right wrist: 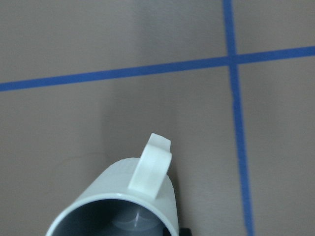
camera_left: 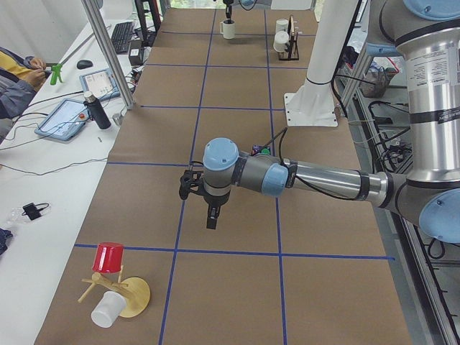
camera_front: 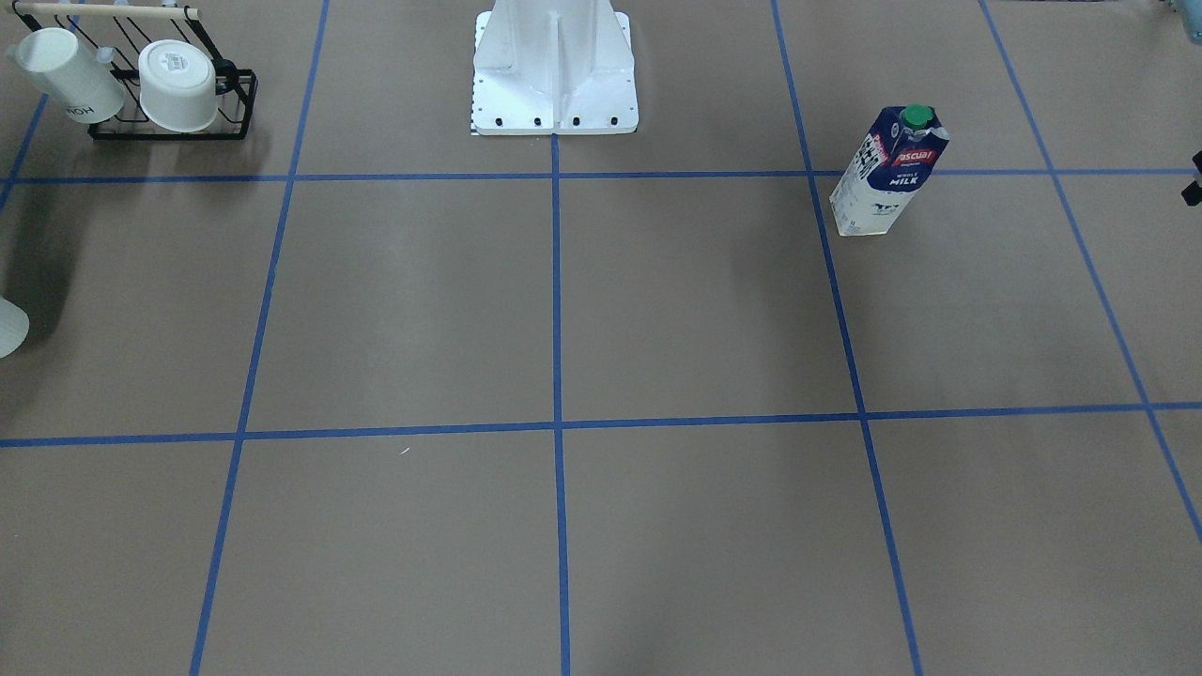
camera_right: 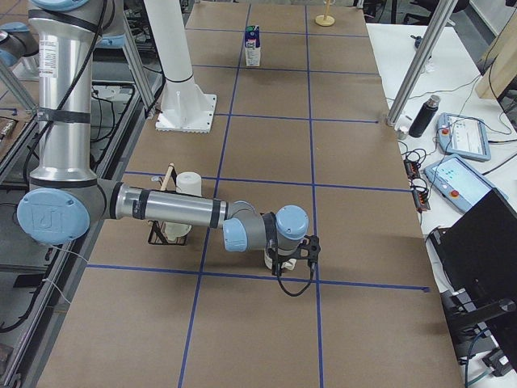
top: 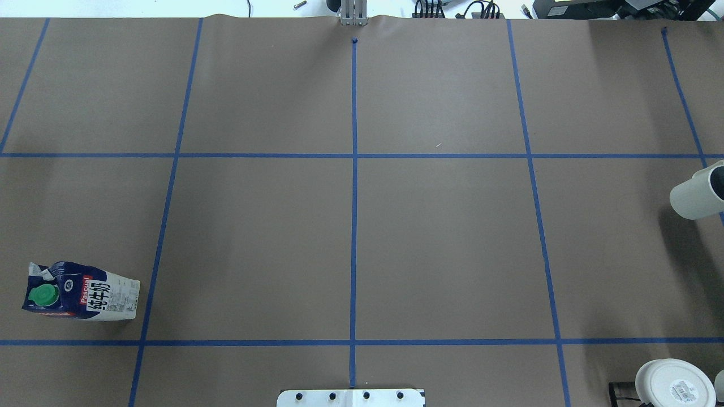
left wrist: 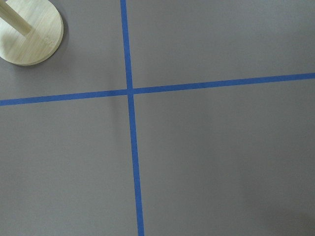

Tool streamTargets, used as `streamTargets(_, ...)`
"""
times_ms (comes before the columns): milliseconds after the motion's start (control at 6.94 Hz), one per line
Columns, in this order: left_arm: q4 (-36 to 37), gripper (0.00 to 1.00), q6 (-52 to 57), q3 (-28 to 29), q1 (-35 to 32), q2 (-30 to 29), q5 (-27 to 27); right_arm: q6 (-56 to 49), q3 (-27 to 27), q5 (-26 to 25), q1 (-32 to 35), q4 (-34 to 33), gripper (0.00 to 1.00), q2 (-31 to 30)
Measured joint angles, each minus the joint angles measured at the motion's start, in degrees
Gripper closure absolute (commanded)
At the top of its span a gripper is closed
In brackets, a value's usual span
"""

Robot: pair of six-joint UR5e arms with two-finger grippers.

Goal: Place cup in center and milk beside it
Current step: 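Carry the white mug with the right gripper to the table center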

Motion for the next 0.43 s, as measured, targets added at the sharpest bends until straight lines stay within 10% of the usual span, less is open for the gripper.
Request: streamTargets(432, 0.0, 0.02, -0.04, 0.28, 0.1, -0.05, -0.07, 32.02, 8.75, -4.88, -17.6, -0.68, 1.0, 12.84)
